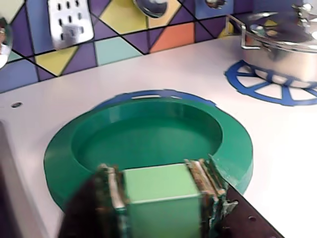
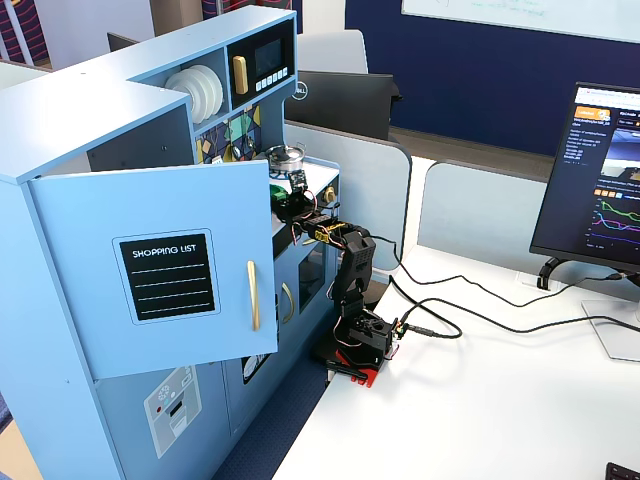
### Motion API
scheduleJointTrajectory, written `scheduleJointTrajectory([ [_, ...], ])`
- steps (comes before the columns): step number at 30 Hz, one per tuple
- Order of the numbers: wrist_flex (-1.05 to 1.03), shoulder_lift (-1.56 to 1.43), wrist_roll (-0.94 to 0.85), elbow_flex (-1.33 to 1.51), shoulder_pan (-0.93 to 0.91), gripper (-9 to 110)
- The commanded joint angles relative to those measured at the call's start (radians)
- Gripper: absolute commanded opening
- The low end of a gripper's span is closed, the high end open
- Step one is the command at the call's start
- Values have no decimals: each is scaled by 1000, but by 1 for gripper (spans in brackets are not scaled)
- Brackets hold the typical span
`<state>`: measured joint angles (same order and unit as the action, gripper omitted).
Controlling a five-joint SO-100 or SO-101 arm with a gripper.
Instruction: Pick up the lid from the counter and put it on the green recipient
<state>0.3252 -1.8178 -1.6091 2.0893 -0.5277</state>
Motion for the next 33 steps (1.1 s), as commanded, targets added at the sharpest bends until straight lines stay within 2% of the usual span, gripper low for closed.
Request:
scheduleJointTrajectory([
  [1, 41, -25, 12, -41, 35, 0],
  [10, 34, -86, -26, -74, 41, 0],
  [18, -54, -230, -40, -152, 34, 0],
  [26, -268, -351, -15, -299, 74, 0],
  [33, -479, -446, 0, -416, 241, 0],
])
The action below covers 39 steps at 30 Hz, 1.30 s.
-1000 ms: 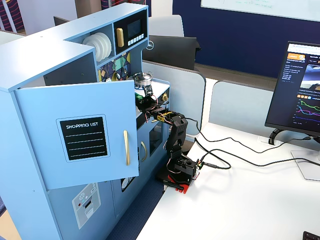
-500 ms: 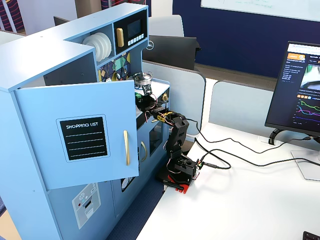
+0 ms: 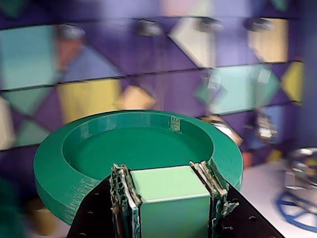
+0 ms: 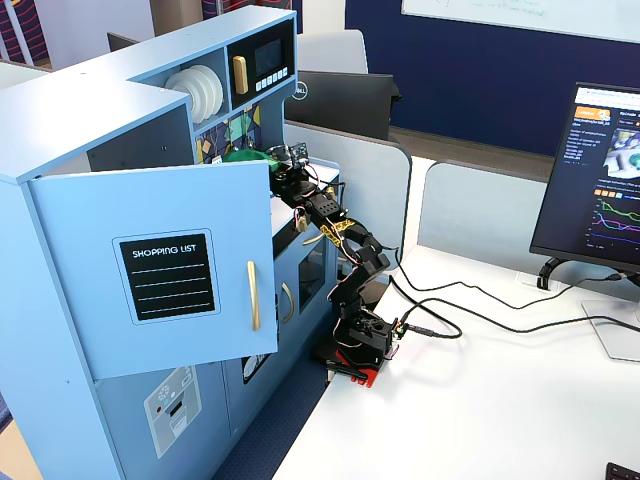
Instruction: Pick up the lid from the counter and put it on the green recipient
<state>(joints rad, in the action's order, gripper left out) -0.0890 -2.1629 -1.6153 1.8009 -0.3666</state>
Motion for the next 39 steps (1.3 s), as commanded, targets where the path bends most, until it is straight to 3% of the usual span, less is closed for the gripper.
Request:
scheduleJointTrajectory([
  [1, -77, -110, 0, -138, 107, 0],
  [12, -215, -114, -83, -218, 282, 0],
  [39, -242, 100, -77, -318, 319, 0],
])
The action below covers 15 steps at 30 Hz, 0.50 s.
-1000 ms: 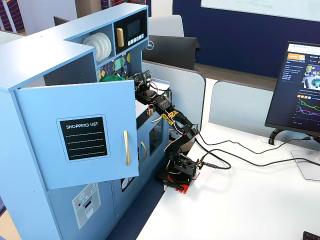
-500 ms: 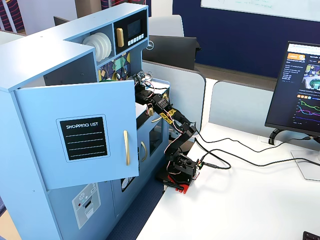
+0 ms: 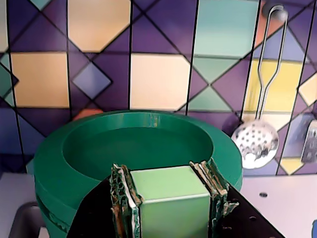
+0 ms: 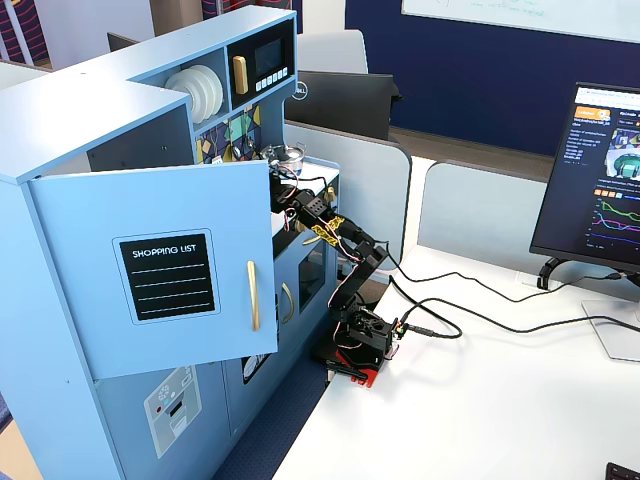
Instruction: Pick up the lid from the counter and put it on the green recipient
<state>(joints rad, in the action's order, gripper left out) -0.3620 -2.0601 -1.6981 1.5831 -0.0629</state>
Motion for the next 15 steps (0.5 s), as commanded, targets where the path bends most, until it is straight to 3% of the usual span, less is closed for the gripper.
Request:
scheduleJointTrajectory([
  [1, 31, 3, 6, -101, 17, 0],
  [15, 48, 40, -9, -138, 29, 0],
])
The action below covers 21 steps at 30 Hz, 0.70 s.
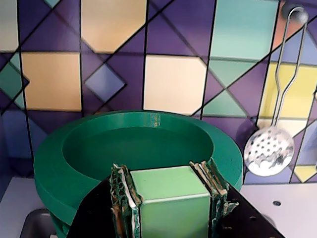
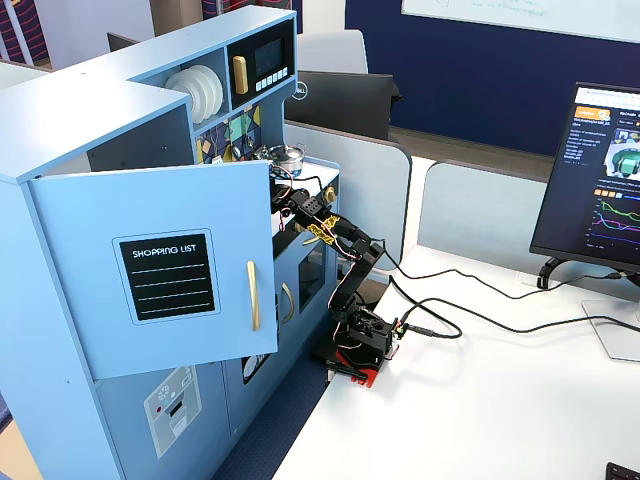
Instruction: Pick up the lid from the counter and put it on the green recipient
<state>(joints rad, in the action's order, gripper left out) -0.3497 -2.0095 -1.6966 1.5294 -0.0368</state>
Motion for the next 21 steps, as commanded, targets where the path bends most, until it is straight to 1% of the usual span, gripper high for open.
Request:
scheduleJointTrajectory([
  [1, 32, -11, -11, -84, 0, 0],
  [12, 12, -49, -9, -28, -17, 0],
  [21, -5, -118, -17, 78, -21, 0],
])
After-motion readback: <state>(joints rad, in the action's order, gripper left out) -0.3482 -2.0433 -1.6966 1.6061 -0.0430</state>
